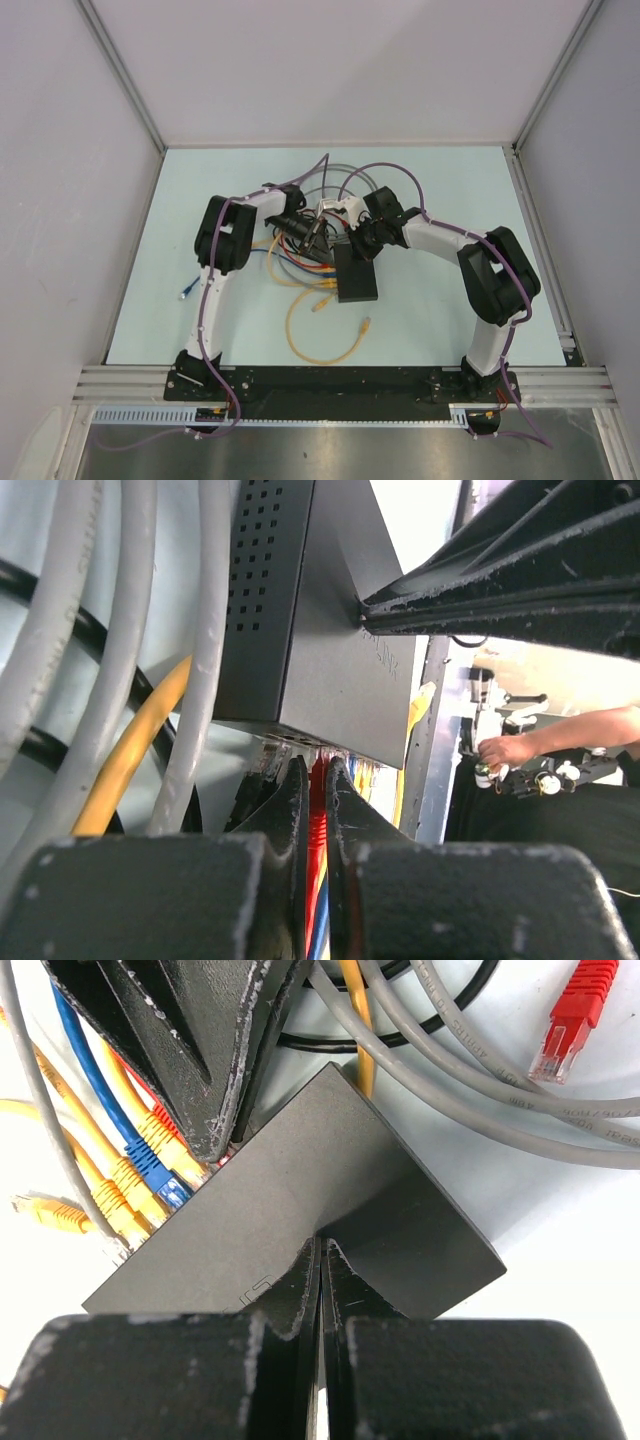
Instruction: Pull the plug from the switch port
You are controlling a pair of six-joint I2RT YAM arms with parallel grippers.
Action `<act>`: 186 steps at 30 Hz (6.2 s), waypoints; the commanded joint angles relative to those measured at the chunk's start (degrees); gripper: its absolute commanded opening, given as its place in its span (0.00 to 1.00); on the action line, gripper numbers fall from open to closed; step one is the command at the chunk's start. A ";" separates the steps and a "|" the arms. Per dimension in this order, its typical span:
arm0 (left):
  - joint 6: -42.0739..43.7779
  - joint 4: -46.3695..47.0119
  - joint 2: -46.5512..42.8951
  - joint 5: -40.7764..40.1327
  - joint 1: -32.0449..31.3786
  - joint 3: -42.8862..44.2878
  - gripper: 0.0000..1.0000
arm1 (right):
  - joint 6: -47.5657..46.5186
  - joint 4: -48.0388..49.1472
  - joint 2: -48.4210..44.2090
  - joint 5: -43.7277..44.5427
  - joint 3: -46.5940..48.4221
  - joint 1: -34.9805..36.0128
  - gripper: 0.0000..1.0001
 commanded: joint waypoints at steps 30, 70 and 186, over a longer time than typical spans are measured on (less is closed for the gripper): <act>9.33 -3.61 -0.22 -6.99 0.34 0.10 0.00 | -1.85 -7.47 3.20 2.82 -2.51 1.43 0.00; -1.65 19.48 -15.32 -22.73 2.80 6.29 0.59 | -3.34 -6.51 3.91 4.31 -2.42 2.84 0.00; -3.42 10.01 -3.65 -1.98 -0.80 -7.63 0.41 | -7.56 -9.84 0.92 3.17 -4.18 4.95 0.00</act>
